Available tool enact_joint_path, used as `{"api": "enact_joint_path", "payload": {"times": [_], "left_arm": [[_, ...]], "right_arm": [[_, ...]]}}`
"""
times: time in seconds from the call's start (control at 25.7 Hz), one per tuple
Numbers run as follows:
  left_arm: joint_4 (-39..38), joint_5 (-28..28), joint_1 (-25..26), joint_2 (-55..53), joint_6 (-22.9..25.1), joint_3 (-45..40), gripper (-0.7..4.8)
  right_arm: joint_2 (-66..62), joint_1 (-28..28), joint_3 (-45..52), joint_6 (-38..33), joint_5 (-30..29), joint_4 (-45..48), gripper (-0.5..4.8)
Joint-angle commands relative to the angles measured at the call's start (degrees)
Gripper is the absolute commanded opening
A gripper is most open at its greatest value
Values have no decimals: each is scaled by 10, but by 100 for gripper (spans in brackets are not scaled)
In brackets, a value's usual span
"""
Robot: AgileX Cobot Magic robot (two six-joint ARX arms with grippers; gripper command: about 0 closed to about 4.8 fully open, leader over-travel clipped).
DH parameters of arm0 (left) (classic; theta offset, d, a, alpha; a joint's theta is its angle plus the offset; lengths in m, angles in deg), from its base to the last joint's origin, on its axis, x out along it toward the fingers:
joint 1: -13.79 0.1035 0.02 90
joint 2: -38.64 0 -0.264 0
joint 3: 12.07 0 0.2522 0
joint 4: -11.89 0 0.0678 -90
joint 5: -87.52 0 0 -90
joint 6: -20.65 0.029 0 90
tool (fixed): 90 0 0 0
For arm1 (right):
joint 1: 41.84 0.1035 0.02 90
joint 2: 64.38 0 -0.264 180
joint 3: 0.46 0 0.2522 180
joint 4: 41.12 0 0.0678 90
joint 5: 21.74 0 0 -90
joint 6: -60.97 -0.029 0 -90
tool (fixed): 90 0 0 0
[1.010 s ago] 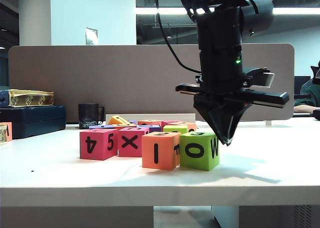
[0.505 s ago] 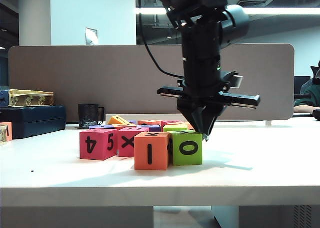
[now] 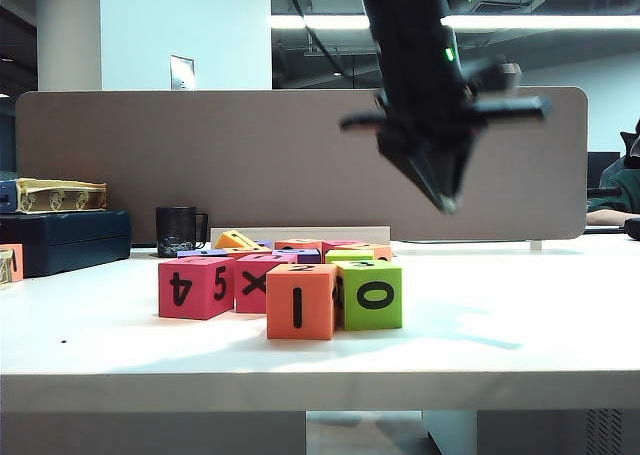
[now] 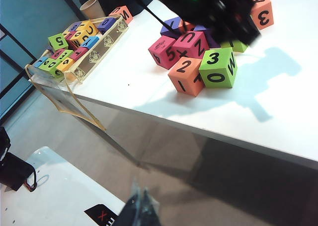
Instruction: Select the appropriate blocks from the scattered letter blocks on the table and arrange them in a row to spell out "23".
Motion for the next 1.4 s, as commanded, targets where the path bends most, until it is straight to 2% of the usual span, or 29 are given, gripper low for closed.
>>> {"api": "enact_joint_path", "payload": {"times": [0.04, 0.12, 0.23, 0.31, 0.5, 0.89, 1.01, 1.09, 1.24, 1.36, 1.4], "left_arm": [[-33, 50, 17, 27, 14, 2, 20], [-85, 51, 45, 47, 33, 2, 21], [-173, 48, 79, 54, 32, 2, 20], [-239, 26, 103, 53, 32, -1, 20], [-253, -9, 128, 53, 32, -25, 19], [-221, -38, 150, 50, 38, -92, 17], [-188, -58, 152, 50, 45, -110, 17], [-133, -69, 152, 48, 45, -134, 16], [-50, -59, 160, 17, 54, -144, 16], [5, 1, 170, -7, 63, -144, 16], [13, 5, 172, -8, 68, -144, 16]], "right_arm": [[1, 0, -1, 3, -1, 6, -1], [1, 0, -1, 3, -1, 6, -1], [1, 0, -1, 14, -1, 6, -1], [1, 0, -1, 14, 10, 9, -1], [0, 0, -1, 13, 56, 20, -1], [-7, 0, -1, 13, 59, 49, -1], [-7, 0, -1, 13, 59, 49, -1], [-7, 0, -1, 13, 59, 48, -1], [-7, 0, -1, 13, 59, 48, -1], [-7, 0, -1, 13, 59, 48, -1], [-7, 0, -1, 13, 59, 48, -1]]}}
